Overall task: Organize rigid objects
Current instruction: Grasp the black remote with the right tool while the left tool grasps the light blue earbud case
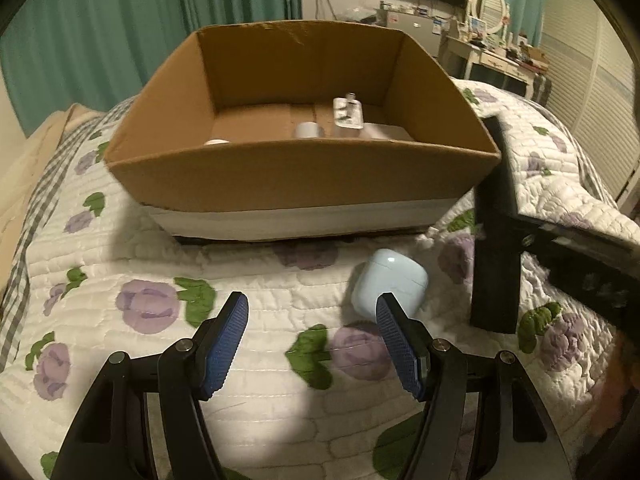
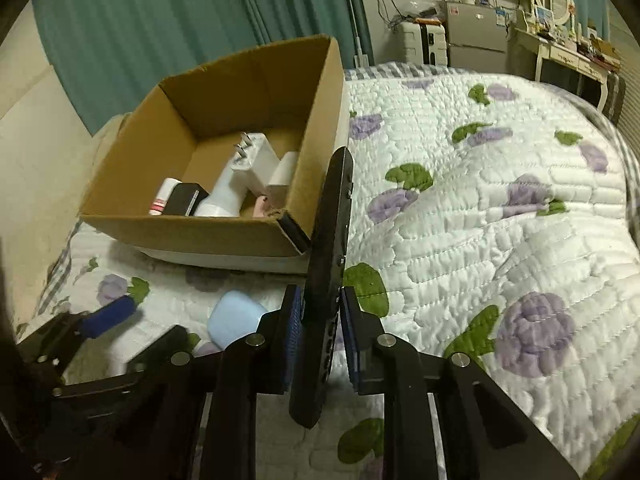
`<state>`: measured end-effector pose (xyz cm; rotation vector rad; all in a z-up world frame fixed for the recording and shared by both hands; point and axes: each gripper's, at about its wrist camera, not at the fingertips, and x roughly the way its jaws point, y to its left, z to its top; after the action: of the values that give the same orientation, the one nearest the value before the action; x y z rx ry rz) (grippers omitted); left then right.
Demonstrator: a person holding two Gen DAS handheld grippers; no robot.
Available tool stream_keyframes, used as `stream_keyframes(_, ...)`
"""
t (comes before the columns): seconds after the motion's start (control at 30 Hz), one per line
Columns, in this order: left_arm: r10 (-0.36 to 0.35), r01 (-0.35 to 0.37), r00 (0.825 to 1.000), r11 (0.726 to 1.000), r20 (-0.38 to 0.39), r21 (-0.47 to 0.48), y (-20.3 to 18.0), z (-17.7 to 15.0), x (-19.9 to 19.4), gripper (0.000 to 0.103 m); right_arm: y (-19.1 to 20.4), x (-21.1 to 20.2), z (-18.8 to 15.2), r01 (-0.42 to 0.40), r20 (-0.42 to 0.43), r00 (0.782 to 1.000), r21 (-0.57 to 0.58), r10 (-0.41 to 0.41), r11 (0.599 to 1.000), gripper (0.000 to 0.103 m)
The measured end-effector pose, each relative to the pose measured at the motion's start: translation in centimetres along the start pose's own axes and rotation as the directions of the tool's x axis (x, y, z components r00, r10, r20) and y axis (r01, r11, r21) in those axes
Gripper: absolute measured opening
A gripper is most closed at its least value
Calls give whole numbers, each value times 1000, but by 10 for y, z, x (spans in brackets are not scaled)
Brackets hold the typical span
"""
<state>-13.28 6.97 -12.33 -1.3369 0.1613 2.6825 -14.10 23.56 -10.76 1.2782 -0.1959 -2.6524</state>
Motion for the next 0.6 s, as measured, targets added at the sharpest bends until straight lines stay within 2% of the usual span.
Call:
stream_keyframes(0.23, -48, 49, 999, 998, -21, 36, -15, 0, 8, 69, -15, -62, 18, 83, 11, 997, -12, -83, 997, 19)
stream_keyframes(0.3, -61, 62, 998, 997, -26, 39, -19, 1, 11, 69, -20, -56, 17, 71, -20, 997, -2, -71, 997, 19)
stream_keyframes(0.4, -74, 76, 997, 995, -39, 57, -27, 1, 17, 69, -21, -24, 8, 56, -99, 994, -1, -55, 998, 19)
stream_keyframes(0.6, -83, 89, 995, 991, -64, 96, -40, 1, 30, 69, -14, 7, 5, 44, -110, 993, -11, -45, 999, 19)
